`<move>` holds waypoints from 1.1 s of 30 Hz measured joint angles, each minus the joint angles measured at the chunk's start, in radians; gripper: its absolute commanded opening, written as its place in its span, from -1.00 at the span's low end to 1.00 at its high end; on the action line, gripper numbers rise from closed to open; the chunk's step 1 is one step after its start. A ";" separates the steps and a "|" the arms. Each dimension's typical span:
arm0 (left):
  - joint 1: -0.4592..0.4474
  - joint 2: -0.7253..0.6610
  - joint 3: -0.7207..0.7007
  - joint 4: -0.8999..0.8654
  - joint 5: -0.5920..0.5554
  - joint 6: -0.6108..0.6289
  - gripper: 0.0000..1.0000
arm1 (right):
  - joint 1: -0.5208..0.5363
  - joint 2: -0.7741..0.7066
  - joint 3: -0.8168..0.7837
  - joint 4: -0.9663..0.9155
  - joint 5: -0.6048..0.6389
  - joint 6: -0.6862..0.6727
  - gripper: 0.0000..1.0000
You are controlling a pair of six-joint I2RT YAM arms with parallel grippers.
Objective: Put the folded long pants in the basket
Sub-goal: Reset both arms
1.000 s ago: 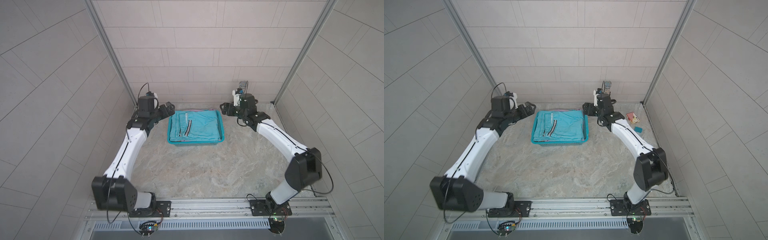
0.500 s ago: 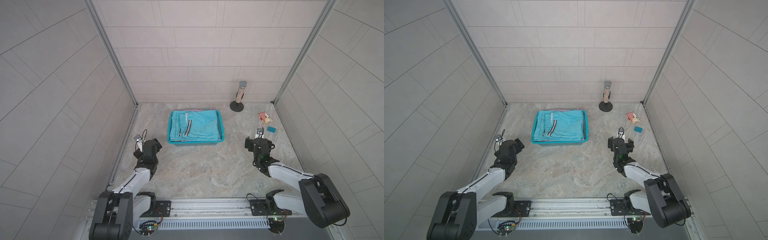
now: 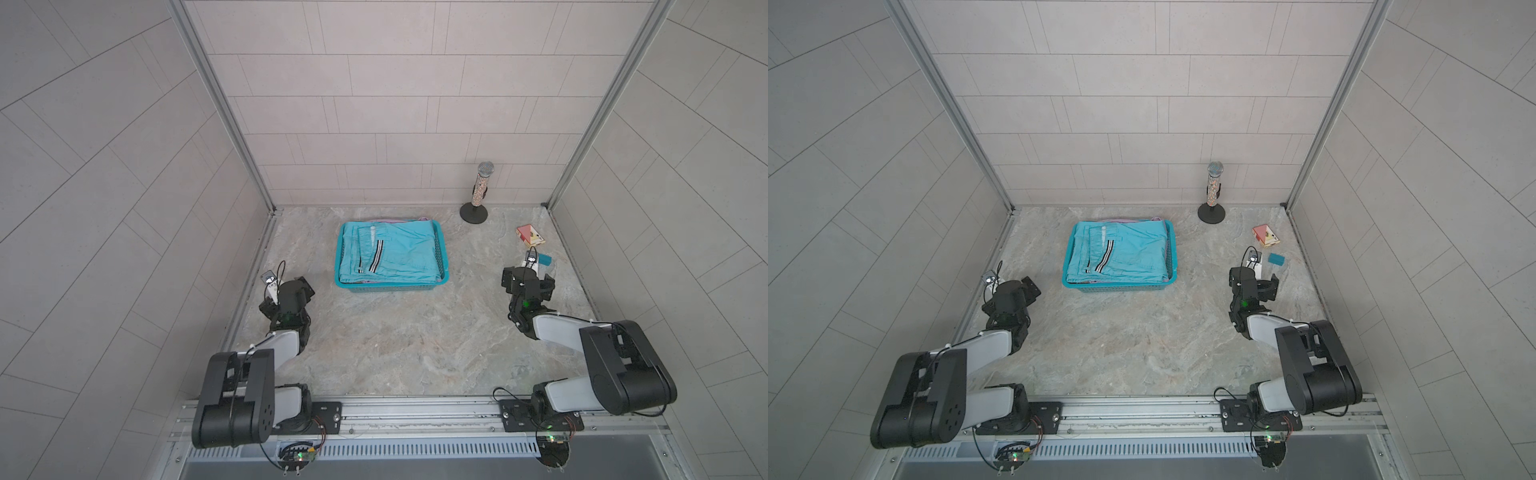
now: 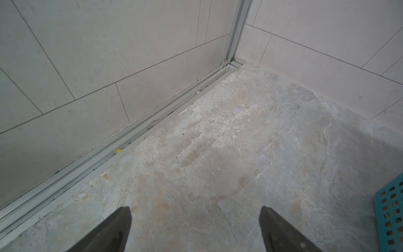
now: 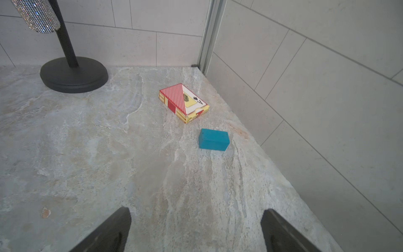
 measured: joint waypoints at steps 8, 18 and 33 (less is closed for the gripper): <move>0.008 0.130 -0.032 0.226 0.087 0.096 0.99 | -0.019 0.108 -0.032 0.154 -0.098 -0.048 0.97; -0.050 0.263 0.061 0.257 0.254 0.237 1.00 | -0.039 0.110 0.007 0.146 -0.154 -0.047 0.99; -0.050 0.256 0.032 0.341 0.295 0.263 1.00 | -0.062 0.147 -0.093 0.303 -0.349 -0.093 1.00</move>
